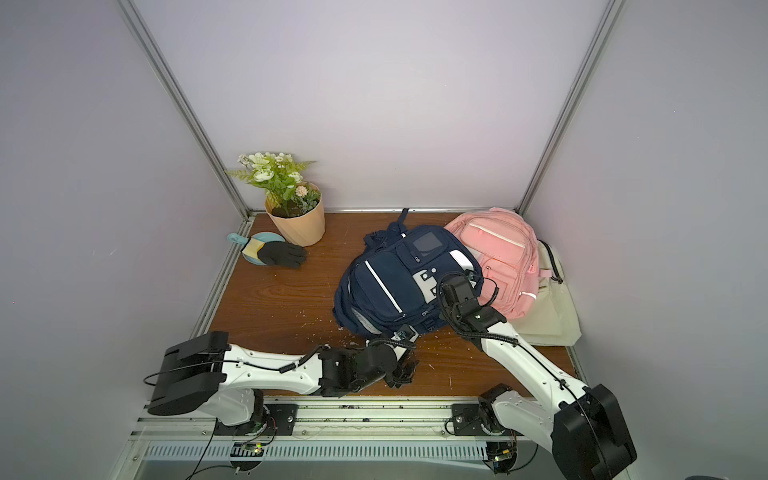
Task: Zip up the backpack
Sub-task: Adjust the backpack at the center of the board, then zip the zipper on the backpack.
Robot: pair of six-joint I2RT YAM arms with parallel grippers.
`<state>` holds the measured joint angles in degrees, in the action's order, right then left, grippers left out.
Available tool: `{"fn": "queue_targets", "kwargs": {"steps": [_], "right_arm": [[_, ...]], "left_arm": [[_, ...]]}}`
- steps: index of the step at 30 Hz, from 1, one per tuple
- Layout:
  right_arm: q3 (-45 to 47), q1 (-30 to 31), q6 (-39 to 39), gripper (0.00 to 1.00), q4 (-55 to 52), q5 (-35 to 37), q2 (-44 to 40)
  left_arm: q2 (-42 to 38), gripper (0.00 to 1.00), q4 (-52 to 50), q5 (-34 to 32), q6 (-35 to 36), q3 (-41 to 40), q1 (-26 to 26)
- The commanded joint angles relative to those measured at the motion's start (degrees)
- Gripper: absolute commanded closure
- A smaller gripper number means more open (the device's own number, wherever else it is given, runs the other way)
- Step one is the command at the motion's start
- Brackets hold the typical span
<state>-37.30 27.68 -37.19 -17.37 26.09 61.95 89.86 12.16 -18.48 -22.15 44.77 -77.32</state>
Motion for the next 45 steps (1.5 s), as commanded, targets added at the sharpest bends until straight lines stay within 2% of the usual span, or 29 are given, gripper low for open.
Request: {"fn": "queue_targets", "kwargs": {"steps": [1, 5, 7, 11, 13, 16, 17, 20, 23, 25, 27, 34, 45], "right_arm": [[-0.9, -0.1, -1.6, 0.61, 2.7, -3.5, -0.8], [-0.5, 0.1, -1.4, 0.8, 1.7, -6.9, -1.5], [0.5, 0.5, -1.2, 0.86, 1.7, -9.2, -2.8], [2.6, 2.3, -0.4, 0.88, 2.9, -14.7, -5.2], [3.2, 3.6, 1.2, 0.8, 3.5, -16.9, -6.2], [3.3, 4.5, 5.6, 0.6, 3.2, -16.8, -8.5], [3.4, 4.6, 7.2, 0.57, 3.4, -17.1, -9.4], [3.3, 5.7, 12.2, 0.49, 5.1, -18.5, -12.4], [2.6, 11.1, 17.6, 0.4, 7.3, -16.2, -12.1], [2.3, 17.9, 22.3, 0.39, 8.8, -9.6, -10.3], [2.1, 21.5, 24.4, 0.39, 9.9, -5.1, -8.2], [5.5, 25.4, 32.1, 0.39, 16.9, -0.3, -5.5], [7.4, 30.5, 40.4, 0.38, 23.6, 9.0, 3.7]], "left_arm": [[2.6, 0.24, 2.8, -0.4, -0.5, 0.1, 4.5], [3.4, 0.4, 1.9, -5.3, -3.4, -0.9, 9.8], [2.1, 0.42, 2.3, -6.5, -3.0, -2.3, 12.4], [-1.2, 0.49, 1.5, -7.5, -1.6, -4.5, 17.8], [-3.7, 0.52, 1.8, -7.4, -0.7, -6.1, 19.9], [-7.0, 0.51, 1.2, -6.8, 0.0, -7.9, 22.3], [-8.0, 0.5, 1.1, -5.9, 0.0, -8.5, 23.1], [-12.8, 0.42, 2.0, -1.6, -1.2, -11.4, 25.6], [-17.5, 0.29, 1.9, 0.2, -2.3, -13.4, 26.2], [-19.7, 0.24, 1.2, 1.0, -3.5, -14.5, 26.2], [-21.4, 0.22, 1.2, 1.8, -4.7, -15.9, 26.4], [-28.3, 0.17, 2.9, 5.2, -6.8, -22.5, 26.8], [-31.8, 0.15, 2.7, 6.4, -6.6, -26.1, 29.7]]}}
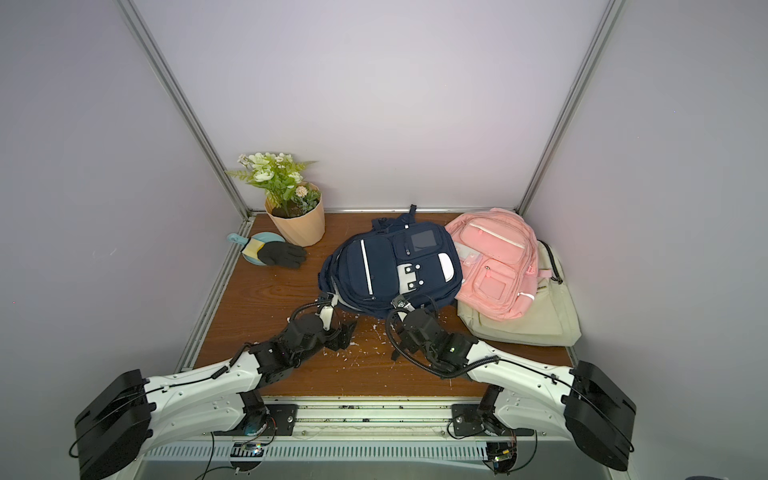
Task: Zip up the backpack
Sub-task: Zip the zipper on the backpack.
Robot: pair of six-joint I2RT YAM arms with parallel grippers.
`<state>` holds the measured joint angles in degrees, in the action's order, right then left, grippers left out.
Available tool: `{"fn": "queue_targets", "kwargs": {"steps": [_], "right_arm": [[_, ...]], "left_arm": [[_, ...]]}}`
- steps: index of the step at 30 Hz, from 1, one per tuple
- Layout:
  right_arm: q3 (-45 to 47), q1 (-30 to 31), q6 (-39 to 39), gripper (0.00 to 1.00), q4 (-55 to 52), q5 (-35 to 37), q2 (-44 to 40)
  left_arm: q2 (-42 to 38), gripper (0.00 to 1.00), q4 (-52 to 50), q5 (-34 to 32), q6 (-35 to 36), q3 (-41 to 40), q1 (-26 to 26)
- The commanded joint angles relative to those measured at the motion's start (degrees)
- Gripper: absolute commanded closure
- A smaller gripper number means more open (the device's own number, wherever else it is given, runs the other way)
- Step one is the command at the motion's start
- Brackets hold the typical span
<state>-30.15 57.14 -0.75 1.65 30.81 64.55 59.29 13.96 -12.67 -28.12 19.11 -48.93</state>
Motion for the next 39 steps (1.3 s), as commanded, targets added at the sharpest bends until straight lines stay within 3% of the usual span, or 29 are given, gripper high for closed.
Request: {"fn": "queue_targets", "kwargs": {"steps": [1, 13, 16, 20, 24, 28, 33, 39], "right_arm": [[0.4, 1.1, 4.5, 0.38, 5.4, 4.8, 2.0], [-1.2, 1.2, 9.3, 0.4, 12.0, 17.0, 16.6], [-1.2, 1.1, 9.6, 0.58, 13.6, 17.7, 17.3], [-1.0, 1.3, 10.5, 0.87, 14.5, 12.0, 13.4], [0.4, 1.3, 10.1, 1.0, 15.7, 4.4, 5.0], [0.2, 1.3, 7.9, 1.0, 14.1, 0.3, -0.1], [-2.3, 1.2, 2.5, 1.0, 10.9, -2.6, -2.3], [-9.3, 1.2, -6.0, 1.0, 5.1, -3.7, 0.6]], "left_arm": [[-1.6, 0.14, 0.8, 0.5, -0.6, -0.5, 1.6], [-5.9, 0.12, 0.7, 2.2, -0.1, -2.5, 2.6], [-5.8, 0.12, 1.1, 2.9, 0.3, -2.5, 2.6], [-5.3, 0.13, 2.2, 4.3, 1.2, -2.5, 2.6], [-3.8, 0.16, 3.8, 7.8, 3.8, -1.8, 2.6], [-2.7, 0.22, 7.9, 12.4, 5.3, -1.6, 1.7], [0.1, 0.26, 9.2, 8.0, 10.0, 1.2, -4.9], [5.5, 0.4, 18.5, 8.6, 11.1, 1.0, -5.4]]}}
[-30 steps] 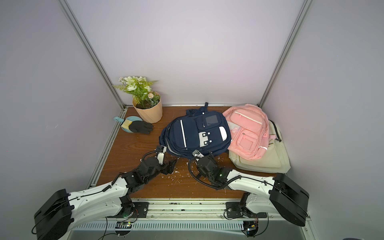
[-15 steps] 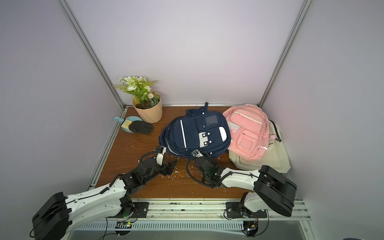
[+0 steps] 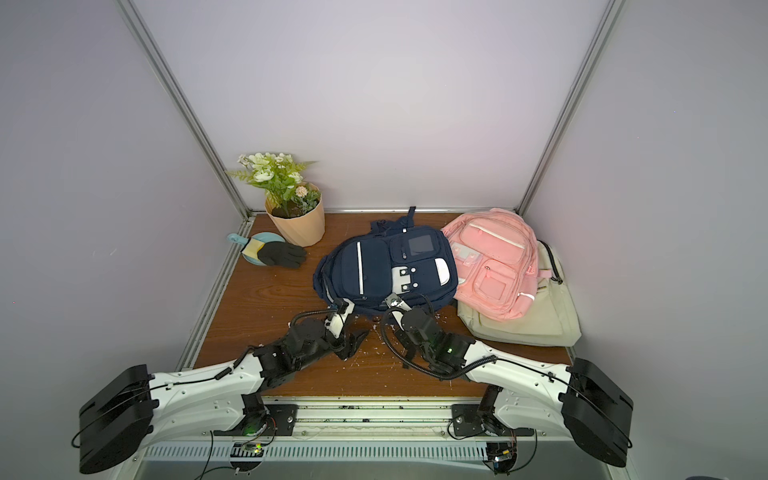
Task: Zip up the backpack
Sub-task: Zip the zipper on the backpack.
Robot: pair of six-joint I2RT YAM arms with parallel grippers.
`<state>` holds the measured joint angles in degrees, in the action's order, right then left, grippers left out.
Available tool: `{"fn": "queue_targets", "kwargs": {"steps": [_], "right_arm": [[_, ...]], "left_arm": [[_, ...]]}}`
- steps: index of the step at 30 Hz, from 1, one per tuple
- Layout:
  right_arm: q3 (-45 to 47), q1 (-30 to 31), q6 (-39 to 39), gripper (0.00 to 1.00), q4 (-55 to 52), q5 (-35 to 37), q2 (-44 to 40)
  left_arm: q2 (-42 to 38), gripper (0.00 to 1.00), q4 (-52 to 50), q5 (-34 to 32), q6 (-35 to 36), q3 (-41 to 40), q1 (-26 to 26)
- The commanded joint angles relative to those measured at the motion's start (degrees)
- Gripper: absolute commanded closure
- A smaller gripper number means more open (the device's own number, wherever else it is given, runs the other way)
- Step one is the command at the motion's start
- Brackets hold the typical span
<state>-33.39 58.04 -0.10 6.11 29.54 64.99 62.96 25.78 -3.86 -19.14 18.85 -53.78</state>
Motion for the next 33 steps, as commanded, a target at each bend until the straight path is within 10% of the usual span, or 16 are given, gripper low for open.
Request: {"fn": "queue_targets", "kwargs": {"steps": [1, 33], "right_arm": [[-7.1, 0.3, -7.9, 1.0, -0.2, -2.3, 0.8], [-12.1, 0.4, -18.7, 1.0, -2.3, -5.1, 2.0]], "left_arm": [[2.9, 0.42, 8.2, 0.3, 2.6, 1.5, -0.6], [26.5, 0.43, 23.3, -16.6, 2.2, 8.4, -3.7]]}}
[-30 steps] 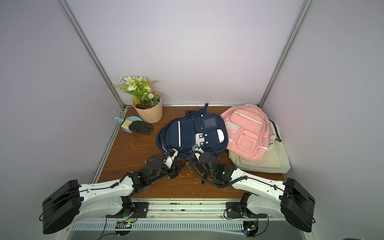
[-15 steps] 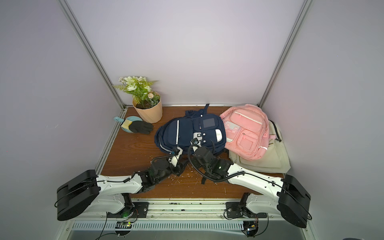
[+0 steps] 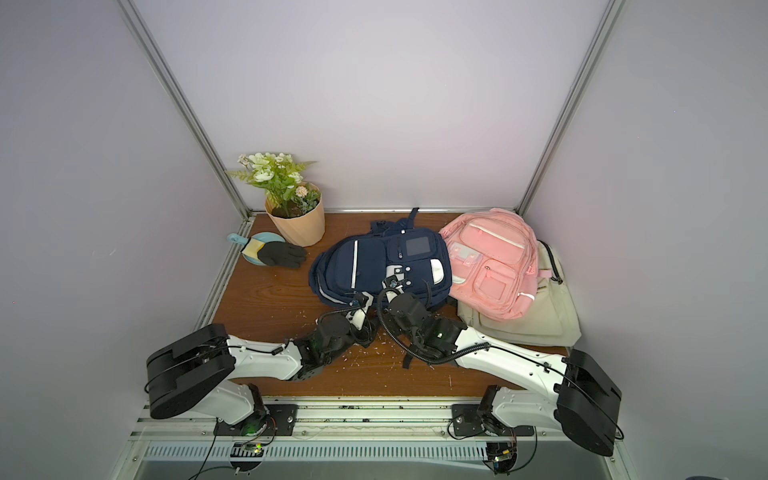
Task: Zip up the backpack
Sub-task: Zip the zipper on the backpack.
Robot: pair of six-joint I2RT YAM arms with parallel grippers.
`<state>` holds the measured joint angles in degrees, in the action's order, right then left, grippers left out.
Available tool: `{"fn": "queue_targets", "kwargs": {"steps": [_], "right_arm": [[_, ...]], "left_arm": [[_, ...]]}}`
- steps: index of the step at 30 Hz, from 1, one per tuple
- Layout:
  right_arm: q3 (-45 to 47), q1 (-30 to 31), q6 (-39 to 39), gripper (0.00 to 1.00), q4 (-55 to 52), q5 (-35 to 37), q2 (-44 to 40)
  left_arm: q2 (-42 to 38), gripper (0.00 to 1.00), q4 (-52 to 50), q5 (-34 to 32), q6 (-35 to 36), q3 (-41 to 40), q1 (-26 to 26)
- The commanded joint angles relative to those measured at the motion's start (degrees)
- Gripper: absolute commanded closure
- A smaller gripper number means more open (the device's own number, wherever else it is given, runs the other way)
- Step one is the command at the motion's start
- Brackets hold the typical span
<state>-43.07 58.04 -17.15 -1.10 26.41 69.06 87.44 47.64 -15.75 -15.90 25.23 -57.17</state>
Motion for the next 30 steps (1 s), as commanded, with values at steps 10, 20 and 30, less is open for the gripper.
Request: {"fn": "queue_targets", "kwargs": {"steps": [10, 20, 30], "right_arm": [[-1.8, 0.4, -2.1, 1.0, 4.4, -1.7, -3.6], [0.1, -1.8, -2.3, 1.0, -0.2, 8.0, -3.4], [1.6, -6.1, -2.1, 1.0, -0.1, 7.8, -3.9]], "left_arm": [[4.4, 0.53, 0.5, -12.6, -2.8, 3.8, -0.3], [-1.5, 0.85, 0.7, -7.9, 0.2, -1.0, -0.6], [-6.3, 0.98, -0.8, -0.6, 1.8, -4.4, -0.8]]}}
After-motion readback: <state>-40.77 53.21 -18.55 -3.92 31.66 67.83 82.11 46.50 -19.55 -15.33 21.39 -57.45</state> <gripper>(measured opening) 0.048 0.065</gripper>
